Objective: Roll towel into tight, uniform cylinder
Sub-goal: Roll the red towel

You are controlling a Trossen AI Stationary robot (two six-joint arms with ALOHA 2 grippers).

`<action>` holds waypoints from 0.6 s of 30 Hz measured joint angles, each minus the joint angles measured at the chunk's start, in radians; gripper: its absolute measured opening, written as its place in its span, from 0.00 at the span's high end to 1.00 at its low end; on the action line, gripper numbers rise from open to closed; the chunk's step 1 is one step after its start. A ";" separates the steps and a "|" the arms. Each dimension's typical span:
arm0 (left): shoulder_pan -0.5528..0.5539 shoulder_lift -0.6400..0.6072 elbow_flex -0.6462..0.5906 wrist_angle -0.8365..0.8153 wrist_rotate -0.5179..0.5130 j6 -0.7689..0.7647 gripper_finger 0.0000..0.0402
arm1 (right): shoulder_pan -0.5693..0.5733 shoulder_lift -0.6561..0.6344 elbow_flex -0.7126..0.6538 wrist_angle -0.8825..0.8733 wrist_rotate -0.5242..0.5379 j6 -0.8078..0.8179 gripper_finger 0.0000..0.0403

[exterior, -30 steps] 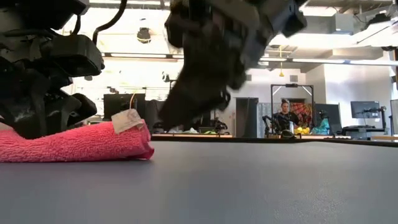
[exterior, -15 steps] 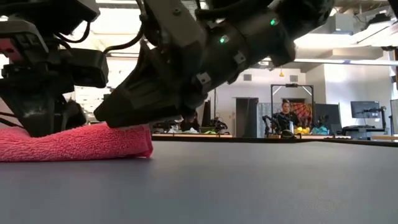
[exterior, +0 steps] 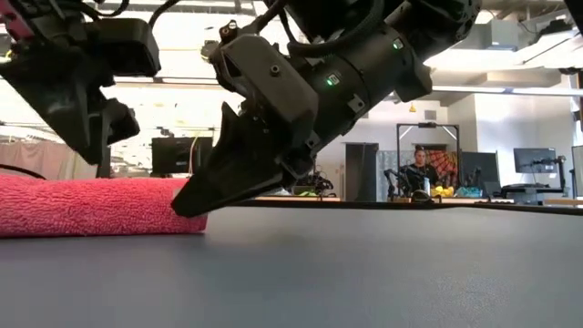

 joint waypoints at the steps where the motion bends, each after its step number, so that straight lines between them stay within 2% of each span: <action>1: -0.001 0.000 -0.001 -0.022 -0.018 0.005 0.77 | -0.001 0.000 0.000 0.003 0.000 -0.011 0.78; 7: -0.014 0.065 -0.018 -0.034 -0.022 -0.020 0.77 | -0.032 0.000 0.001 0.000 0.027 -0.086 0.82; 14: -0.016 0.185 -0.016 -0.021 0.105 -0.073 0.77 | -0.125 0.000 0.001 0.056 0.025 -0.160 0.84; 18: -0.016 0.218 -0.013 -0.004 0.140 -0.072 0.77 | -0.168 0.000 0.001 0.084 -0.014 -0.180 0.84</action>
